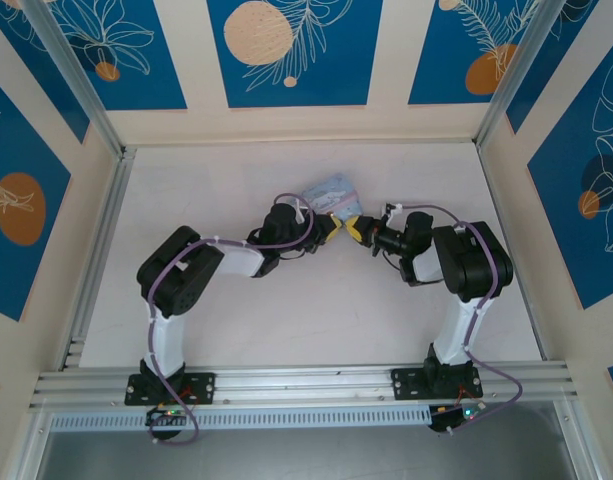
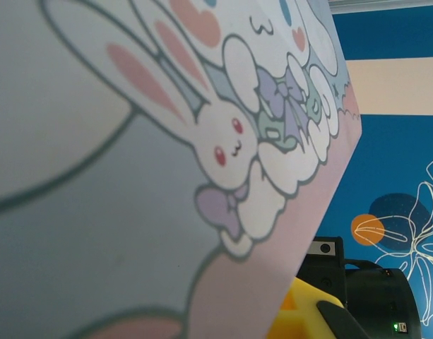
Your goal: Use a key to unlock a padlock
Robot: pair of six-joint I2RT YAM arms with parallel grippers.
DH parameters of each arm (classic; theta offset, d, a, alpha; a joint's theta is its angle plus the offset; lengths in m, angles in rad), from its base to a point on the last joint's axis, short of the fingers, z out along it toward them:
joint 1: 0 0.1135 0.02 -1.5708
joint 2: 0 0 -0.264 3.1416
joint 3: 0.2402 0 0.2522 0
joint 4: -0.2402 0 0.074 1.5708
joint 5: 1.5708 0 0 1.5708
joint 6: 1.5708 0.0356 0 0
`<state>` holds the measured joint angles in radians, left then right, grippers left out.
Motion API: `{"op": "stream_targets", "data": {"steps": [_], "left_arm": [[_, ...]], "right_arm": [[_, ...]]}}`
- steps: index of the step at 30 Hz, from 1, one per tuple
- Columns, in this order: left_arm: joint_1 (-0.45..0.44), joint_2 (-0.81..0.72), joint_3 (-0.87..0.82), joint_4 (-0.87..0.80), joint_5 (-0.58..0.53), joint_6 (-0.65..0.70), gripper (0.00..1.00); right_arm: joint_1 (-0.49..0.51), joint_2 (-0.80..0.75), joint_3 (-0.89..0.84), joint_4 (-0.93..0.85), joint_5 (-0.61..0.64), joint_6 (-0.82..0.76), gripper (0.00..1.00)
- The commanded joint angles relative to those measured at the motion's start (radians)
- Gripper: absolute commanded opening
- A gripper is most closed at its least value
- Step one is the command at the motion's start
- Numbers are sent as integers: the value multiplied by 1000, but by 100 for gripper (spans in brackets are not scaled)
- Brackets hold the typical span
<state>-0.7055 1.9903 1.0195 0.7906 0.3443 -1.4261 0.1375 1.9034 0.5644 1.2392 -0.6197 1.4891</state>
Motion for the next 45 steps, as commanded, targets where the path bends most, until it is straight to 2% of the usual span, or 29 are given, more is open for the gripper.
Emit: {"op": "stream_targets", "data": {"steps": [1, 9, 17, 25, 29, 41, 45], "left_arm": [[-42, -37, 5, 38, 13, 28, 1], [-43, -56, 11, 24, 50, 71, 0], [-44, -41, 25, 0, 104, 94, 0], [-44, -41, 49, -148, 156, 240, 0], [-44, -36, 54, -145, 192, 251, 0], [-35, -48, 23, -194, 155, 299, 0], [-23, -46, 4, -189, 152, 306, 0]], "right_arm": [[60, -22, -16, 13, -89, -15, 0], [50, 26, 17, 19, -68, 7, 0], [92, 28, 74, -29, -70, 26, 0], [103, 33, 83, -38, -60, 91, 0], [124, 32, 113, -56, -53, 94, 0], [116, 44, 90, -52, -47, 117, 0], [116, 29, 76, -50, -42, 117, 13]]}}
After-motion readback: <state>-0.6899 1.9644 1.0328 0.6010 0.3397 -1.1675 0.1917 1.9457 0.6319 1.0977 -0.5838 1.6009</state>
